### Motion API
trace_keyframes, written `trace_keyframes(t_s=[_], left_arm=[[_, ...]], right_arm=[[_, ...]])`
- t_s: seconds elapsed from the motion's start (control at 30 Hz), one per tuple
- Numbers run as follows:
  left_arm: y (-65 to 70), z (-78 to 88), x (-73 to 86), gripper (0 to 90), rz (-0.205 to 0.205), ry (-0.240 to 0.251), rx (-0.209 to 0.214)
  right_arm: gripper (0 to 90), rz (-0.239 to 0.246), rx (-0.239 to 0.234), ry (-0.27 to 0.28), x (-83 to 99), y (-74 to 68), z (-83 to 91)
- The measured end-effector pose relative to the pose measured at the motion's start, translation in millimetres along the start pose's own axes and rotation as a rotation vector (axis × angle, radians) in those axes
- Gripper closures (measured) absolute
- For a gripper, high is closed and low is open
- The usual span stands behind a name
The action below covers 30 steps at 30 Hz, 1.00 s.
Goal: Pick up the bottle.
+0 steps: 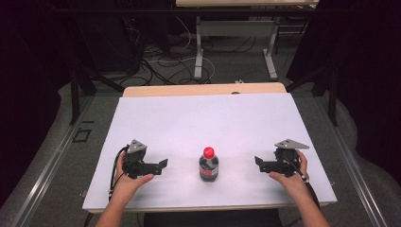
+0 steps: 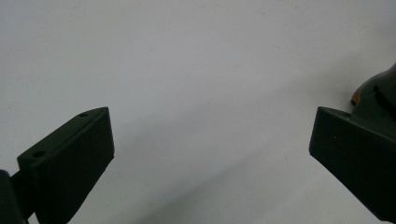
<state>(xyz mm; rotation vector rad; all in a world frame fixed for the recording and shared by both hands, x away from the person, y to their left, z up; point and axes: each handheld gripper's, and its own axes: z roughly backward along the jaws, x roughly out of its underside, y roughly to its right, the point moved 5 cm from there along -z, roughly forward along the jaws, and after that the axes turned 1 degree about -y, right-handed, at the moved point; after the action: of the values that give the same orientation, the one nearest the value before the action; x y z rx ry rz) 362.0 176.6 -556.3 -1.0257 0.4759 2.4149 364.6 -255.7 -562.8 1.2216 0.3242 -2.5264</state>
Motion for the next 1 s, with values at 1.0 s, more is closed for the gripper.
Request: trace_keyframes(t_s=[1.0], left_arm=[[123.9, -22.5, -24.0, 2.8, -0.243, 0.000, 0.262]], right_arm=[[6.3, 0.053, -0.040, 0.008, 3.7, -22.8, 1.6]])
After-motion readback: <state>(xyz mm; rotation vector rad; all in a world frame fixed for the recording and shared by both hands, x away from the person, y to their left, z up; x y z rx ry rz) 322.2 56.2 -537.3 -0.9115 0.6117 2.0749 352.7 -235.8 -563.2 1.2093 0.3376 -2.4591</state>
